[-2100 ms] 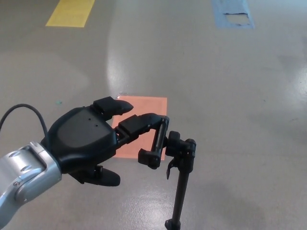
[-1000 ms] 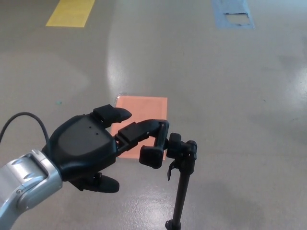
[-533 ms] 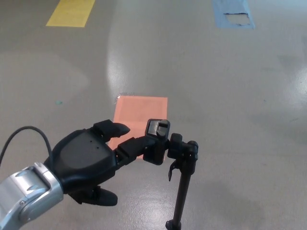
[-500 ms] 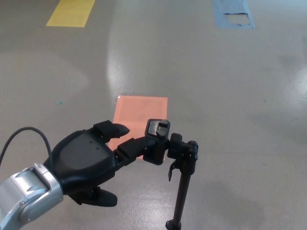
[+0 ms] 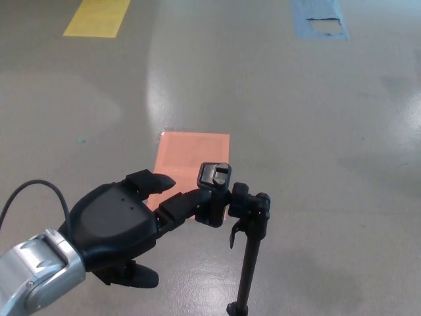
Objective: The robot uses its left hand to grab the top of a phone stand kept on the floor and tilt it upwards to adjust its angle
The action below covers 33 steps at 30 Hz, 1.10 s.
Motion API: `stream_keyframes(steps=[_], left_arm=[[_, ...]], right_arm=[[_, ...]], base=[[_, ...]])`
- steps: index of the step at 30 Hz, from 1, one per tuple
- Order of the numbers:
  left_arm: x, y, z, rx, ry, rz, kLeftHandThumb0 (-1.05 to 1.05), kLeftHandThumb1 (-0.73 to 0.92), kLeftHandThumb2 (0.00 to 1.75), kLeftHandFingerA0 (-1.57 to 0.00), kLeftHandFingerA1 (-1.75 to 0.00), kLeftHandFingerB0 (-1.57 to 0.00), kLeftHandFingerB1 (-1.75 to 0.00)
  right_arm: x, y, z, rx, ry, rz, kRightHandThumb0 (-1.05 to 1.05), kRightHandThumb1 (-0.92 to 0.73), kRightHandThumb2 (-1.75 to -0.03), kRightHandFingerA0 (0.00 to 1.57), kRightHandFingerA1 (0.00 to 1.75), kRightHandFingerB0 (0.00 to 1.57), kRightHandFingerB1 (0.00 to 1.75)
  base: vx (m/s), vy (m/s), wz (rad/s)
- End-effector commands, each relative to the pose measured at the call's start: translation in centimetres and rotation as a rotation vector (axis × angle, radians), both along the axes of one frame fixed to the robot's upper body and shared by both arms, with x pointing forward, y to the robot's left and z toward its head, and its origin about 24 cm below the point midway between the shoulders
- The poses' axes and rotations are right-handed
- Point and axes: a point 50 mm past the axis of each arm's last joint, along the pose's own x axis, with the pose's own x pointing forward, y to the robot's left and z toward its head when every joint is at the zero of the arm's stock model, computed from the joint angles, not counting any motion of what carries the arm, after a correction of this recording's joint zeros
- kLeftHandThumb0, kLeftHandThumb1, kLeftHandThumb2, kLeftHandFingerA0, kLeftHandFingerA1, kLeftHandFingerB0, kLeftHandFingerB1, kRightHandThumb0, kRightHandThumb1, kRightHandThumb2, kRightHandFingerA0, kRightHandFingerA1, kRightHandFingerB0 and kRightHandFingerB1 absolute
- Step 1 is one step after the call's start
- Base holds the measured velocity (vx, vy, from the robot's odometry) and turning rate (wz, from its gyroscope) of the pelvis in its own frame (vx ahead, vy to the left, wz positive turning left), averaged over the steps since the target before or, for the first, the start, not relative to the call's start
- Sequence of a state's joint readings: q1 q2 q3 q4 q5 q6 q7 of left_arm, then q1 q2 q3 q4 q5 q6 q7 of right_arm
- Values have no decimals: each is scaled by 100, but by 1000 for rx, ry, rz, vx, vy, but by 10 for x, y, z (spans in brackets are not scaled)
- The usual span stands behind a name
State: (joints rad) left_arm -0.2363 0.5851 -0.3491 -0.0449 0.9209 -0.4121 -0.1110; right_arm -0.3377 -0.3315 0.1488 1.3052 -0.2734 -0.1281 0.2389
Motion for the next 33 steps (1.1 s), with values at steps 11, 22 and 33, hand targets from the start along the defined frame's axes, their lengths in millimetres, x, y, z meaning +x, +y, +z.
stream_keyframes(steps=[11, 22, 33], left_arm=[[7, 7, 8, -20, -53, 51, -84, 58, 95, -19, -38, 0, -16], [14, 8, 18, -94, -178, 86, -82, 74, 63, -19, -31, 0, -15], [15, 10, 13, -122, -164, 154, -80, 75, 63, -22, -31, 0, -14]], right_arm=[[-1, -8, 2, -25, 21, -8, -63, -74, -63, 16, 36, 23, 31], [-3, -9, 2, -25, 22, -2, -63, -74, -63, 17, 37, 23, 31], [-4, -8, 1, -21, 21, -18, -63, -74, -63, 18, 37, 23, 31]], base=[[0, 0, 0], [0, 0, 0], [0, 0, 0]])
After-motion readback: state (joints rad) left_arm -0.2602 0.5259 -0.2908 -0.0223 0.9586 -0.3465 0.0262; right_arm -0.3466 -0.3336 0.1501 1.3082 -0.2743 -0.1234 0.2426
